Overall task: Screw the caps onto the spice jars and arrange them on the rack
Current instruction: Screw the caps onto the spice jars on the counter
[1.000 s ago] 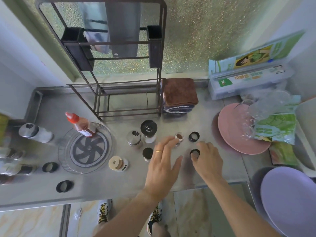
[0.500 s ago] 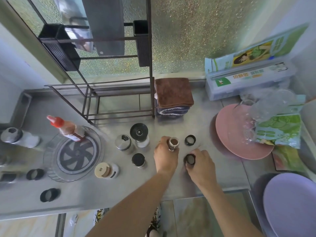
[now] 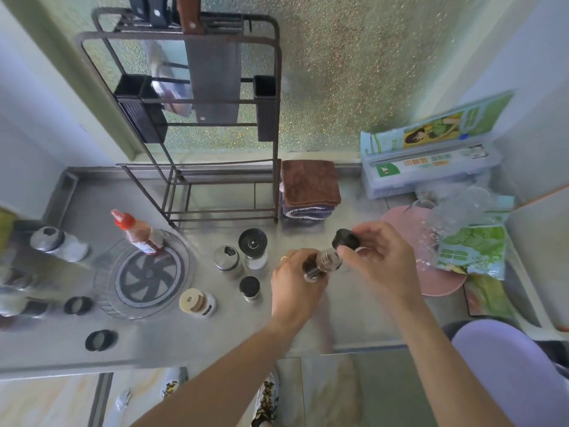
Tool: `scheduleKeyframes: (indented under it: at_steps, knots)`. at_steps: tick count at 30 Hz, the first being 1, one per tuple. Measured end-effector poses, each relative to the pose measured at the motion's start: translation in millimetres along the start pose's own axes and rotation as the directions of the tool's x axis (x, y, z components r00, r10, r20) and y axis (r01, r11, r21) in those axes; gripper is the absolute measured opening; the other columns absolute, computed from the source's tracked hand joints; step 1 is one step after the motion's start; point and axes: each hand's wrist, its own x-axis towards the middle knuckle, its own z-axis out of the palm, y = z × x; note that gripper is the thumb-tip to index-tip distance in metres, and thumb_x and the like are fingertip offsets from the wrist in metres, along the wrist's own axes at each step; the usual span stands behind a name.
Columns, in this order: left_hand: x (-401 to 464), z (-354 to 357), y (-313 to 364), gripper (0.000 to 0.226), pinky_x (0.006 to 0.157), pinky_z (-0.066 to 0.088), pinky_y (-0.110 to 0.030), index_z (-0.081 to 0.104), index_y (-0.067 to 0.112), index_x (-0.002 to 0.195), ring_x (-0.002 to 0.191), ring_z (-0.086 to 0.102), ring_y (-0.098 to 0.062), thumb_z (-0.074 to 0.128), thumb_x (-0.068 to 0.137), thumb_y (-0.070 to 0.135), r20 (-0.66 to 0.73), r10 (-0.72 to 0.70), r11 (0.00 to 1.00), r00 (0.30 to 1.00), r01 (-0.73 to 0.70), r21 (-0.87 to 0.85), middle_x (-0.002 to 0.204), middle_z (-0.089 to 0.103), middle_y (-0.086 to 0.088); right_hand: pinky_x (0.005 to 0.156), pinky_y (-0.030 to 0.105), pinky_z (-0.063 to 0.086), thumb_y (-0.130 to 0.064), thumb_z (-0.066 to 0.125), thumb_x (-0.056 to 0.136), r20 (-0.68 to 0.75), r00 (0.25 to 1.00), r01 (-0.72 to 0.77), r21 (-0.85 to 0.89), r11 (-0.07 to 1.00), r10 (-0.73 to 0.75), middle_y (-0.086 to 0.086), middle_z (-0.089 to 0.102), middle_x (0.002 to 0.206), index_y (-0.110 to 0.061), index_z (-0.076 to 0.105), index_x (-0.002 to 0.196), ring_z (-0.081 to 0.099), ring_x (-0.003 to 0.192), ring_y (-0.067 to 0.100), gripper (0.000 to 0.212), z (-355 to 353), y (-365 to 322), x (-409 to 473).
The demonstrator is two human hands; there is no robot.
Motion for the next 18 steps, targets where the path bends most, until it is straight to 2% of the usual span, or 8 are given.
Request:
scheduleKeyframes:
  at_steps: [4,8,10,12,14,15,16,18]
  knots:
    - [-4,-13,6,0.029,0.081,0.054,-0.039,0.072,0.032,0.096,0.088,0.063,-0.011,0.078,0.069,0.025,0.017,0.040,0.999,0.999,-0.039,-0.028,0.093,0.069,0.010,0.090,0.033,0.059,0.003,0.079,0.072,0.195,0.974,0.155,-0.211,0.965,-0.114,-0.003,0.075,0.108,-0.022,0.072,0.115,0.074,0.096,0.011,0.051,-7,-7,-8]
    - [-7,-22,9,0.029,0.084,0.053,-0.036,0.073,0.033,0.097,0.092,0.062,-0.009,0.081,0.071,0.022,0.057,0.082,0.995,0.995,-0.079,-0.058,0.096,0.068,0.010,0.089,0.027,0.060,0.007,0.080,0.071,0.319,0.935,0.259,-0.308,0.915,-0.157,-0.005,0.073,0.109,-0.021,0.072,0.112,0.071,0.101,0.008,0.050,-17,-21,-7]
    - [-8,-26,11,0.030,0.083,0.052,-0.033,0.074,0.034,0.099,0.092,0.062,-0.009,0.081,0.072,0.024,0.062,0.120,0.993,0.991,-0.118,-0.028,0.096,0.066,0.011,0.087,0.025,0.060,-0.002,0.085,0.071,0.356,0.923,0.284,-0.384,0.878,-0.143,-0.007,0.076,0.103,-0.021,0.073,0.109,0.072,0.096,0.003,0.044,-21,-27,-4]
    - [-9,-30,10,0.033,0.081,0.052,-0.030,0.073,0.036,0.102,0.090,0.063,-0.008,0.081,0.072,0.026,0.063,0.153,0.988,0.986,-0.153,0.003,0.098,0.064,0.013,0.079,0.023,0.061,-0.026,0.088,0.071,0.336,0.935,0.286,-0.513,0.810,-0.117,-0.009,0.079,0.089,-0.021,0.074,0.102,0.073,0.080,0.000,0.034,-20,-33,-2]
    - [-9,-34,7,0.035,0.080,0.053,-0.030,0.073,0.036,0.105,0.088,0.063,-0.009,0.082,0.073,0.027,0.070,0.176,0.984,0.982,-0.178,0.020,0.099,0.063,0.013,0.072,0.029,0.061,-0.053,0.080,0.071,0.293,0.952,0.268,-0.653,0.709,-0.090,-0.008,0.078,0.078,-0.022,0.074,0.093,0.073,0.071,0.006,0.039,-18,-39,-1]
    - [-9,-35,5,0.035,0.079,0.054,-0.031,0.072,0.036,0.105,0.087,0.064,-0.010,0.083,0.073,0.028,0.074,0.186,0.982,0.980,-0.188,0.025,0.100,0.063,0.013,0.072,0.032,0.060,-0.061,0.075,0.071,0.305,0.950,0.267,-0.694,0.669,-0.062,-0.009,0.077,0.077,-0.023,0.073,0.092,0.072,0.070,0.010,0.044,-17,-42,-1]
    - [-8,-37,4,0.035,0.078,0.054,-0.032,0.072,0.036,0.106,0.086,0.064,-0.011,0.083,0.073,0.028,0.079,0.197,0.979,0.977,-0.200,0.032,0.100,0.062,0.013,0.073,0.032,0.060,-0.061,0.076,0.071,0.333,0.943,0.266,-0.700,0.662,-0.027,-0.011,0.076,0.081,-0.025,0.071,0.096,0.071,0.071,0.011,0.045,-18,-41,0]
    - [-8,-38,4,0.035,0.077,0.054,-0.033,0.071,0.036,0.107,0.085,0.063,-0.012,0.082,0.075,0.030,0.087,0.221,0.973,0.971,-0.226,0.052,0.101,0.061,0.013,0.075,0.028,0.061,-0.045,0.084,0.072,0.424,0.903,0.244,-0.638,0.730,0.069,-0.012,0.074,0.089,-0.032,0.066,0.109,0.071,0.073,0.004,0.043,-20,-44,-1]
